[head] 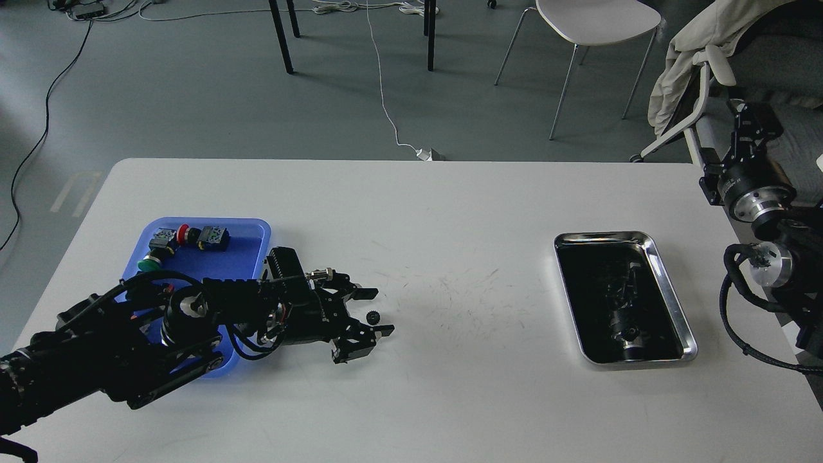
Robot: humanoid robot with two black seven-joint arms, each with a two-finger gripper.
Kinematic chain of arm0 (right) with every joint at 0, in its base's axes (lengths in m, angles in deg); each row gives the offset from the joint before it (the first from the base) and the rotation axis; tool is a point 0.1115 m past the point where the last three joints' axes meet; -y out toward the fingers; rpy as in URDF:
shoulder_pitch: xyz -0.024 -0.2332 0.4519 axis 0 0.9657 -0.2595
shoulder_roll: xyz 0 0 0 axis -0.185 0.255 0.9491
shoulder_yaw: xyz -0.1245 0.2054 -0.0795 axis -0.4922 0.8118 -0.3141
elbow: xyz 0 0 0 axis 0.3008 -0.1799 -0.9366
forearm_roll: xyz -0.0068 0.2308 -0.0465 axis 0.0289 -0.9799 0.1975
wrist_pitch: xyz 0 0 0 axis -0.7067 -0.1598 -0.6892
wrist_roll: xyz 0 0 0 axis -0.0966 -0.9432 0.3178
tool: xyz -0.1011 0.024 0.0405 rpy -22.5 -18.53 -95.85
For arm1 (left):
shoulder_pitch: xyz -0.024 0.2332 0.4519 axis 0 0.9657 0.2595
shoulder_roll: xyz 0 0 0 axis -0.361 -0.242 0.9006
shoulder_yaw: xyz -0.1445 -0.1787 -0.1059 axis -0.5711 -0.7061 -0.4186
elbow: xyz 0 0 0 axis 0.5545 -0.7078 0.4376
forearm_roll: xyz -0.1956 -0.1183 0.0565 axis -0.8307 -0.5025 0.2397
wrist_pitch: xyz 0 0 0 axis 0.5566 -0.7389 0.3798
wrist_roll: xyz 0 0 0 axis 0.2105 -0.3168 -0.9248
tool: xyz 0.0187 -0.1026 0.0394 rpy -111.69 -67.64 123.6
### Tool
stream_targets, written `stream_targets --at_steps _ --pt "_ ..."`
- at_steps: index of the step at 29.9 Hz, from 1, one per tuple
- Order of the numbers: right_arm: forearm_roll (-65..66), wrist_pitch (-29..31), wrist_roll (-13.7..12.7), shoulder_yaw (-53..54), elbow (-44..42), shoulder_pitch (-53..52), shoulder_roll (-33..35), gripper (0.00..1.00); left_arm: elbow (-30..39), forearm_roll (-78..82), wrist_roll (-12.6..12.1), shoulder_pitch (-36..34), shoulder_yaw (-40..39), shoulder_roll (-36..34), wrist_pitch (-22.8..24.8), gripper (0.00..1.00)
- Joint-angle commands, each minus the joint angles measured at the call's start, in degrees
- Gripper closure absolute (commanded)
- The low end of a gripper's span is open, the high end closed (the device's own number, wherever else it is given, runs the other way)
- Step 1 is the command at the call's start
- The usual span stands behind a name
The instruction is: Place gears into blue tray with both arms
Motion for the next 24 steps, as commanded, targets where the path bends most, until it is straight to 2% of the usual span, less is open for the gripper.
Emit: stream_targets --at_steps 1,7,12,13,24 --pt "-0.1 0.0 0.0 -0.1 -0.1 0.2 0.1 0.06 -0.2 0.0 0.0 0.4 0.0 0.0 -0.3 0.31" --pt "0.0 0.0 0.0 -0.1 -0.1 0.2 0.1 0.06 -0.2 0.0 0.0 1.0 0.0 0.0 -0.5 0.36" --pt "0.0 0.0 0.0 -0.1 0.0 0.2 0.1 0.06 -0.2 0.0 0.0 1.0 0.0 0.0 -0.5 0.37" --pt "0.0 0.0 0.0 -0.1 -0.1 0.2 0.0 0.06 -0.3 0.0 0.0 1.3 0.0 0.0 -0.6 0.48" --pt "0.0 0.0 0.0 -0.1 -0.1 0.2 0.0 0.06 -0.3 0.0 0.0 1.3 0.0 0.0 -0.6 0.49"
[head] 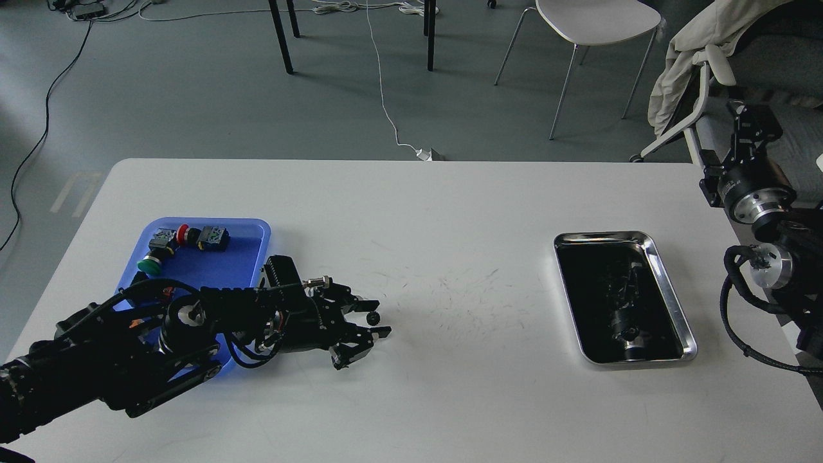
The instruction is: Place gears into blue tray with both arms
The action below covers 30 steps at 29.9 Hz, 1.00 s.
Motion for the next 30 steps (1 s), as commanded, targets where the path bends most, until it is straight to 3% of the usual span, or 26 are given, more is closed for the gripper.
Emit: stream_targets --at_steps 1,6,7,11,19,23,30 --pt "0.0 0.0 0.0 0.0 0.0 0.0 0.0 0.06 0.0 0.0 0.0 0.0 0.0 0.0 0.0 0.49" --pt "0.0 0.0 0.0 0.0 0.0 0.0 0.0 0.06 0.0 0.0 0.0 0.0 0.0 0.0 0.0 0.49" --pt "0.0 -0.2 0.0 -0.2 -1.0 0.1 -0.2 0.06 -1.9 0.0 0.0 -0.1 0.0 0.1 0.1 0.76" --pt "0.0 -0.2 0.0 -0.2 -1.1 0.1 -0.4 0.06 -3.1 0.0 0.0 0.0 0.0 0.3 0.1 0.83" --pt "0.0 -0.2 0.0 -0.2 -1.1 0.1 -0.4 0.06 -3.5 0.0 0.0 0.4 0.0 1.0 0.1 0.84" --pt "0.0 -0.2 0.0 -0.2 -1.4 0.1 -0.5 0.06 -3.4 0.0 0.0 0.4 0.0 0.7 0.1 0.92" --pt "-0.1 0.2 0.0 -0.2 -3.5 0.3 -1.8 0.06 -2.6 0.0 0.0 -0.3 -0.2 -1.7 0.3 0.92"
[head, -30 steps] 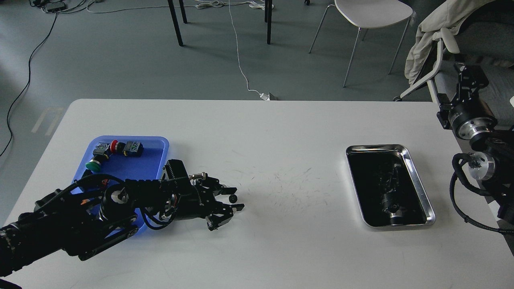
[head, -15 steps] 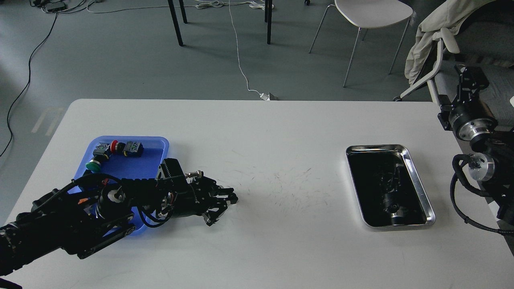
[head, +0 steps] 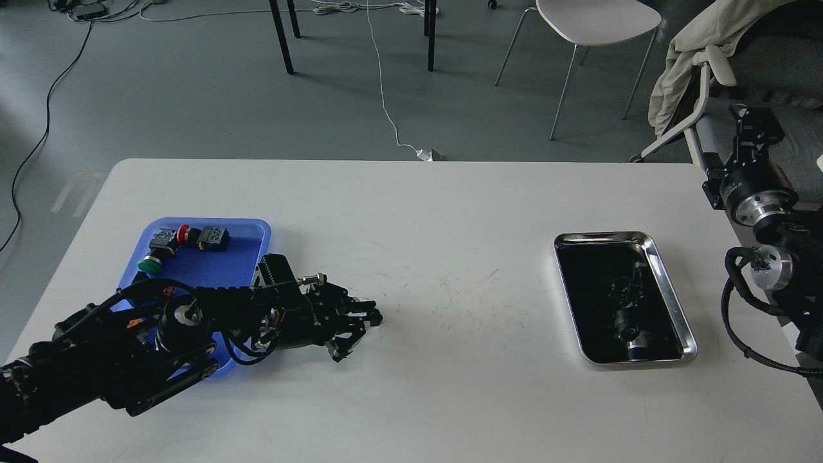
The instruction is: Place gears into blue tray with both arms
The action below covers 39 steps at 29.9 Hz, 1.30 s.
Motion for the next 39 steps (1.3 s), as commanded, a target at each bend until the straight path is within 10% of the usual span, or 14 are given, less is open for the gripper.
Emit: stream_targets --at_steps 1,22,39 --pt "-0.1 0.2 0.0 -0.1 -0.8 0.3 -0.3 0.06 0.4 0.0 0.0 -0.8 -0.3 -2.4 0.1 0.92" --pt "0.0 0.3 0.0 0.0 -0.9 0.8 -1.0 0.06 1.6 -5.3 0.0 -7.0 -1.2 -21.2 0.1 0.92" --pt "0.0 0.6 0.0 -0.1 -0.8 0.8 -0.3 0.06 -5.5 -7.6 0.0 -2.4 -0.7 -21.0 -2.7 0.92"
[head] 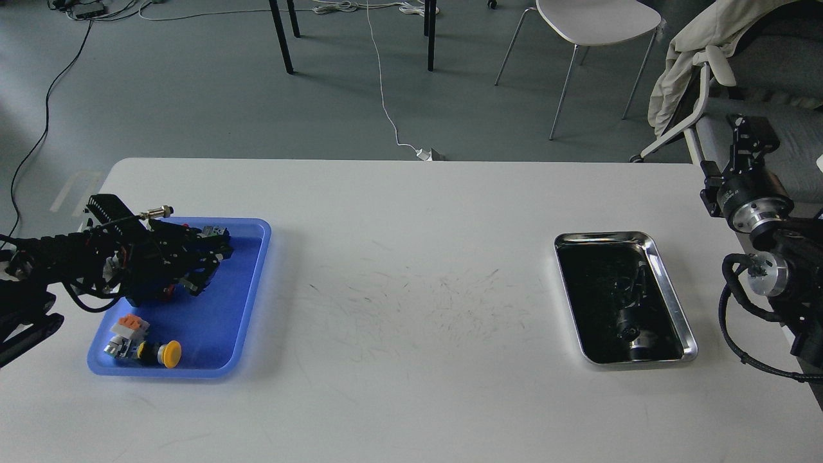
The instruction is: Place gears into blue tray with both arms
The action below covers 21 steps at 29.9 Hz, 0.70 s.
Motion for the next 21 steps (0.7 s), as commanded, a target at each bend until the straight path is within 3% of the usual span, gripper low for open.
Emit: stream_targets --at_steps 1,14,18,21 --pt "0.0 0.0 0.0 0.0 0.0 0.1 0.0 0.06 -1.5 -0.1 0.0 0.7 0.1 0.1 -0.6 0.91" --pt "0.0 0.0 0.0 0.0 0.0 0.1 0.0 0.06 -4.3 -0.4 0.0 3.1 0.1 0.5 -2.3 0.88" --pt "0.0 0.0 0.0 0.0 0.0 -0.1 -0.1 0.06 -6.5 -1.6 0.0 3.1 0.3 2.1 -3.2 0.79" --pt "0.0 0.0 0.0 0.0 0.1 -0.1 0.0 0.06 -7.2 -2.0 0.0 3.1 0.3 2.3 -3.2 0.78"
